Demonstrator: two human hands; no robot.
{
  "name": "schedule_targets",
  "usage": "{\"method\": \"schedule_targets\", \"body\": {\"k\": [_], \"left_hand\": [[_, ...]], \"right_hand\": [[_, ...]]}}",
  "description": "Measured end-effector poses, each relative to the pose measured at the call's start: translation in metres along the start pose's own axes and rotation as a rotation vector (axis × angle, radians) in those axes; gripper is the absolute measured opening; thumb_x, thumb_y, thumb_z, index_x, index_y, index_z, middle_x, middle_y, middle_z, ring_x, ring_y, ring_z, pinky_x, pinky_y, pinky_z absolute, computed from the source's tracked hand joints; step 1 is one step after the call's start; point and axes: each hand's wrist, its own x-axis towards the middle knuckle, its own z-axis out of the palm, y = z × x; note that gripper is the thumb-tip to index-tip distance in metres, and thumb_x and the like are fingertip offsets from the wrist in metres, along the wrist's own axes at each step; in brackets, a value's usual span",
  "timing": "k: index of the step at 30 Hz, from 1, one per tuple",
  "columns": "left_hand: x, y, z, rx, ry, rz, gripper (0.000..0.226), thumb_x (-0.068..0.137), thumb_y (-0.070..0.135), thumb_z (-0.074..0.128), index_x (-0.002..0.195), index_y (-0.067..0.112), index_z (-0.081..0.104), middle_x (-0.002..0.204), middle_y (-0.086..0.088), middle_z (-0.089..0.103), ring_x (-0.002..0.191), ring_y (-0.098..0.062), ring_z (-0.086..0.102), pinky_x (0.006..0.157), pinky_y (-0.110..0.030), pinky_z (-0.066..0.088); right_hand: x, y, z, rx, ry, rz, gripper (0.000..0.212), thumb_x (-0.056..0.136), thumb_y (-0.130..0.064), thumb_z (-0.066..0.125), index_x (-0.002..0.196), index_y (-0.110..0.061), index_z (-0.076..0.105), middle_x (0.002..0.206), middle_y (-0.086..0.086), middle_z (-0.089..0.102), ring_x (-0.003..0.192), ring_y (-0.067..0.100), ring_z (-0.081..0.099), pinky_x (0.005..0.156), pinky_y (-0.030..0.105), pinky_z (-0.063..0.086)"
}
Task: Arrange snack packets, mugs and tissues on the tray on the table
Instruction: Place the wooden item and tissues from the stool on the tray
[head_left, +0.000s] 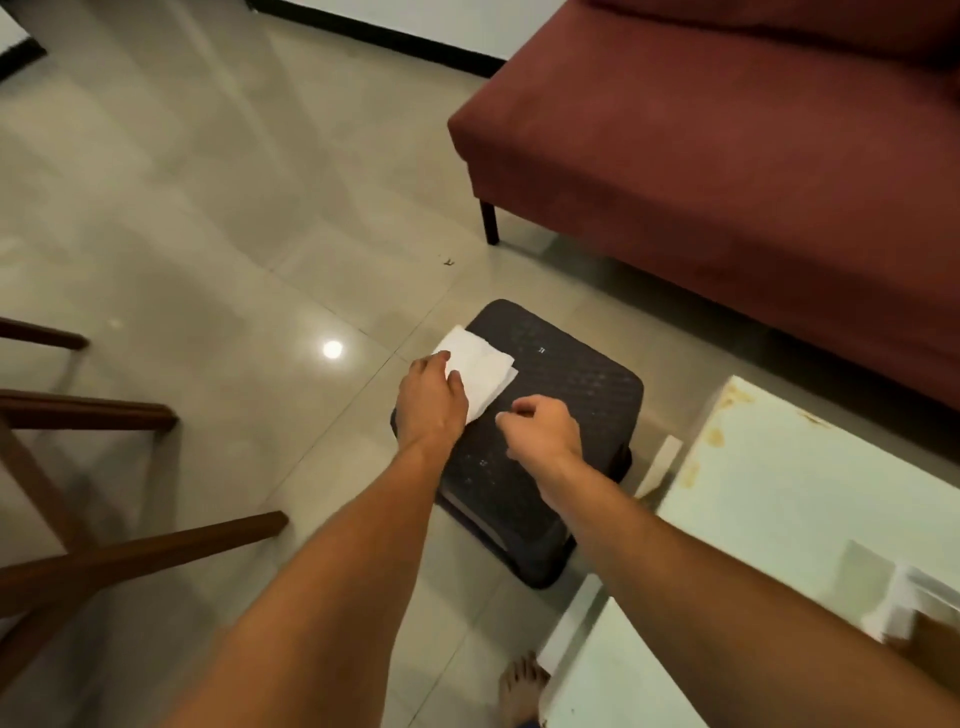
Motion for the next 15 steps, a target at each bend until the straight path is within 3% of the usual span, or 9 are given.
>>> {"method": "schedule_targets", "body": {"k": [2, 3, 6, 8, 15], "left_hand": [[0.019, -0.016, 0.006, 0.001, -0.027, -0.005, 0.042, 0.104, 0.024, 0.047, 0.146, 0.016, 0.048, 0.147, -0.007, 0.051, 0.131, -0.027, 0.051, 0.107, -0.041, 0.044], [0.027, -0.022, 0.011, 0.005, -0.034, -0.002, 0.043, 0.104, 0.023, 0.048, 0.146, 0.015, 0.047, 0.147, -0.008, 0.051, 0.131, -0.028, 0.050, 0.107, -0.040, 0.044], [0.048, -0.034, 0.023, 0.045, -0.107, -0.039, 0.047, 0.104, 0.026, 0.047, 0.149, 0.013, 0.040, 0.148, -0.011, 0.049, 0.130, -0.031, 0.050, 0.107, -0.044, 0.043], [0.057, -0.038, 0.030, 0.084, -0.163, -0.085, 0.049, 0.104, 0.031, 0.046, 0.149, 0.013, 0.038, 0.146, -0.013, 0.049, 0.129, -0.033, 0.051, 0.106, -0.048, 0.043], [0.077, -0.050, 0.033, 0.098, -0.159, -0.075, 0.044, 0.097, 0.037, 0.057, 0.133, 0.011, 0.058, 0.124, -0.013, 0.063, 0.112, -0.031, 0.060, 0.092, -0.042, 0.053]], "right_hand": [[0.014, -0.007, 0.025, 0.014, 0.029, 0.063, 0.004, 0.088, -0.022, 0.065, 0.089, -0.021, 0.069, 0.088, 0.002, 0.067, 0.079, 0.017, 0.064, 0.076, 0.033, 0.058], [0.021, -0.010, 0.035, 0.026, 0.042, 0.100, 0.006, 0.087, -0.022, 0.065, 0.088, -0.017, 0.068, 0.089, 0.004, 0.068, 0.079, 0.019, 0.064, 0.073, 0.033, 0.056], [0.039, -0.017, 0.052, 0.074, 0.087, 0.217, 0.020, 0.083, -0.020, 0.065, 0.100, -0.009, 0.066, 0.098, 0.008, 0.067, 0.086, 0.025, 0.065, 0.070, 0.034, 0.054], [0.048, -0.020, 0.058, 0.117, 0.121, 0.278, 0.032, 0.080, -0.019, 0.068, 0.110, -0.007, 0.067, 0.105, 0.011, 0.070, 0.093, 0.029, 0.067, 0.080, 0.037, 0.059], [0.065, -0.029, 0.074, 0.294, 0.149, 0.387, 0.045, 0.082, -0.021, 0.077, 0.121, -0.008, 0.059, 0.114, 0.013, 0.068, 0.100, 0.030, 0.067, 0.089, 0.043, 0.059]]}}
